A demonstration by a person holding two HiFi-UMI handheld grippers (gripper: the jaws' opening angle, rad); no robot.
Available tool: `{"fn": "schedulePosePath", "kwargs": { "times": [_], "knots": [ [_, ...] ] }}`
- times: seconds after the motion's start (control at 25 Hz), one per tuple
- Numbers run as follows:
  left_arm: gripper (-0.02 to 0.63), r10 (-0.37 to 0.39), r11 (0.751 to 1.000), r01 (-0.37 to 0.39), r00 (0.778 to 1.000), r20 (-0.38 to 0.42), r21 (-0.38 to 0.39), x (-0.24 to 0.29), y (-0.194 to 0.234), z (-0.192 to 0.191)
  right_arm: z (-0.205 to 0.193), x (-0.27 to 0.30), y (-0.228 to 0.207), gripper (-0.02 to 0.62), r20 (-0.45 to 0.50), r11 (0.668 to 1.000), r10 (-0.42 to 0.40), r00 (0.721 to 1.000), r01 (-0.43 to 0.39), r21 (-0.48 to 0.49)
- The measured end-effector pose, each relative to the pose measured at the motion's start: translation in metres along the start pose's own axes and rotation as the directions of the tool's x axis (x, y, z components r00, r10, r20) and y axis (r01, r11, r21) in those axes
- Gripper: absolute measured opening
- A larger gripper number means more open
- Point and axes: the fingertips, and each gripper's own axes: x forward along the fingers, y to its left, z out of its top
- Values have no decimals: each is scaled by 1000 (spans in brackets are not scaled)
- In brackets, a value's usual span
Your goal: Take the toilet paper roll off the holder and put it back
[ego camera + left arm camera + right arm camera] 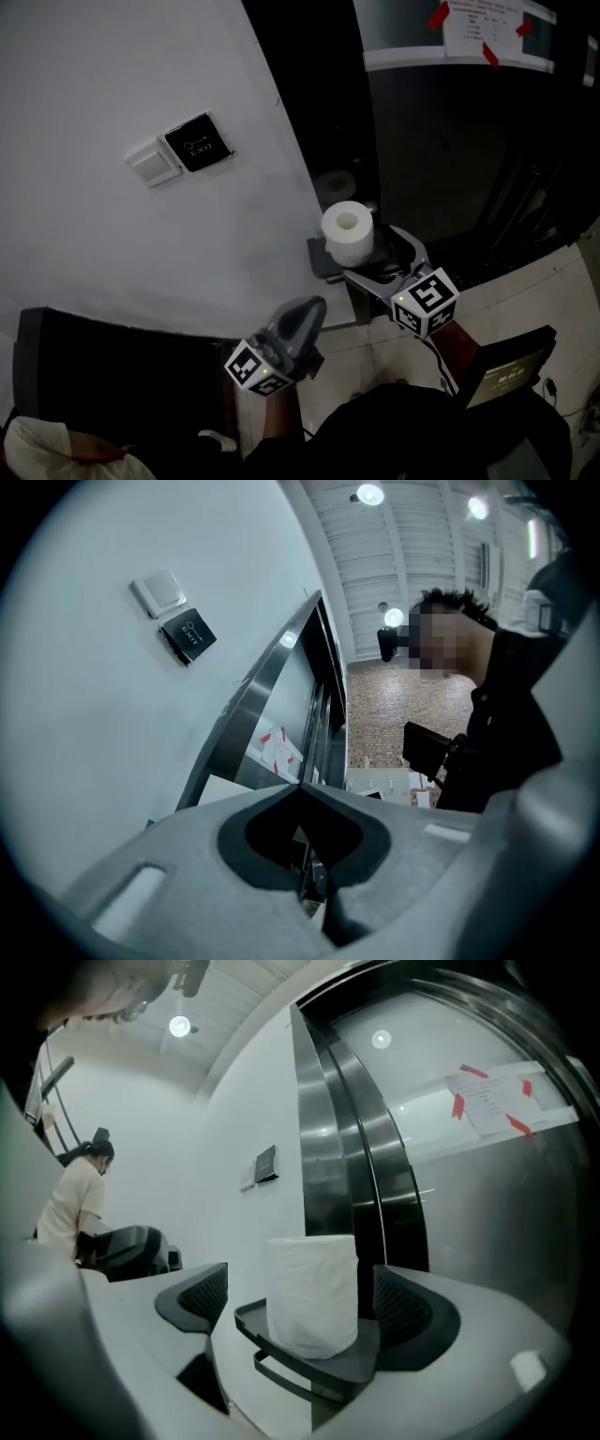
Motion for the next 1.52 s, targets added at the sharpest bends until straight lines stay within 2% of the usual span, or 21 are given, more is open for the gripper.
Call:
{"fn": "schedulePosePath", "kwargs": {
  "times": [0.16,0.36,0.6,0.96,1.08,1.36,1.52],
  "knots": [
    [0,19,1000,-19,1000,4,3,-5,3,2,-2,19,-7,479,-49,998,-52,997,49,-48],
    [0,27,1000,-27,1000,5,7,-9,5,4,-15,40,-14,480,-139,995,-81,987,73,-65],
    [0,45,999,-46,999,12,7,-17,7,5,-21,52,-20,496,-194,989,-129,972,111,-102],
    [0,51,999,-51,998,23,0,-22,1,3,-24,58,-17,494,-235,988,-82,969,48,-149],
    [0,49,999,-49,999,25,3,-22,-4,4,-22,55,-16,453,-227,988,-55,972,19,-156],
    [0,35,999,-35,999,18,12,-18,-12,6,-5,38,-15,446,-120,980,-20,993,-4,-200],
    [0,27,1000,-27,1000,7,15,-14,-14,4,21,19,-7,445,-43,989,33,999,-39,-144]
  ]
}}
